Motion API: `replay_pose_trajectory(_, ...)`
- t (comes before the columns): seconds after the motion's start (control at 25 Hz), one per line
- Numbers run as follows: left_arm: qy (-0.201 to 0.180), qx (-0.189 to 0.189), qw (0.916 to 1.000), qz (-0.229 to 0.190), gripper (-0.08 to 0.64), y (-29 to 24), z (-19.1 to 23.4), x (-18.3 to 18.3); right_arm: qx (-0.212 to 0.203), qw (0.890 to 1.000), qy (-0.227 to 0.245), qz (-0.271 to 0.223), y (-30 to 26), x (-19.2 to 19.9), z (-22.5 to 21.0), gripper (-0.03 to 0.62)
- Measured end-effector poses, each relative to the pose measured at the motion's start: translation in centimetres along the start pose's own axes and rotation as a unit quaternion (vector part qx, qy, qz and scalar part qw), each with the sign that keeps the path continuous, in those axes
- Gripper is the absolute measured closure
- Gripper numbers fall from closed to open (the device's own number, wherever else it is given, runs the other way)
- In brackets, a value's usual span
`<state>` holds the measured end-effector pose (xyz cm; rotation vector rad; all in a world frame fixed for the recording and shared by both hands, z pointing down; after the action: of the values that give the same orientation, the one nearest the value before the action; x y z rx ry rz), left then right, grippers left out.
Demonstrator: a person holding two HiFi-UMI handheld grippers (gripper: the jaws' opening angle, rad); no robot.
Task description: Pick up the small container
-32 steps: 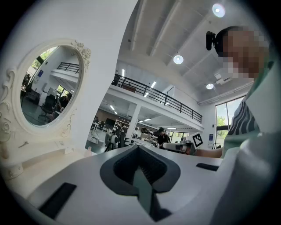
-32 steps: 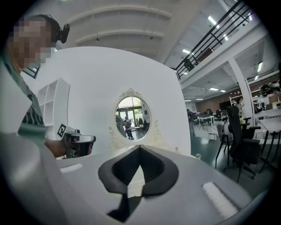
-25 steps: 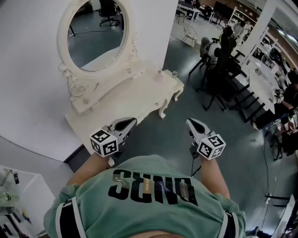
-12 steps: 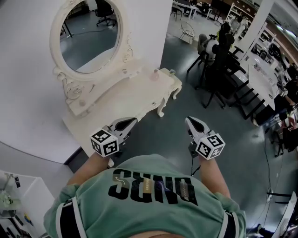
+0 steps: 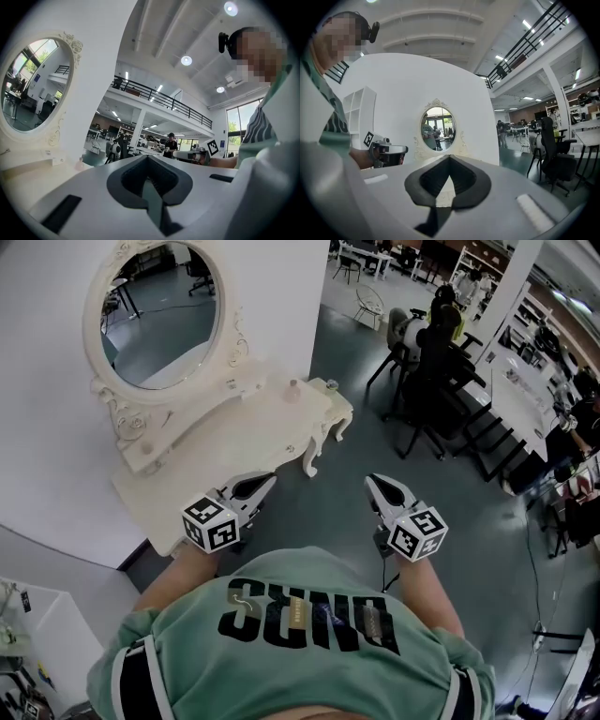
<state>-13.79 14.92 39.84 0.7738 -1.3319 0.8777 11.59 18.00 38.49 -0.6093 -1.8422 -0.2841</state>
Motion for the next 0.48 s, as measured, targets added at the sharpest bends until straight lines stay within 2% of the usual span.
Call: replay_pose_trajectory(0.48,-0.006,-0.022,0.9997,0.000,0.558,-4.1,-4.6,0.3,-0.031,0.999,0.002,0.010,3.9,-0.6,-3.9,0.583)
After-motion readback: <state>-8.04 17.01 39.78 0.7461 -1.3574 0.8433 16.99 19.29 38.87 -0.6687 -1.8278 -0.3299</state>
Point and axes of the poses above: the fingertips, and each gripper's own axes: y backward along the fingers, z to its left, x out of its underside, the point moved 4 cm from there along y, backward along the fingers, and after that the axes turned 12 degrees about -y, right-handed, at the moved point
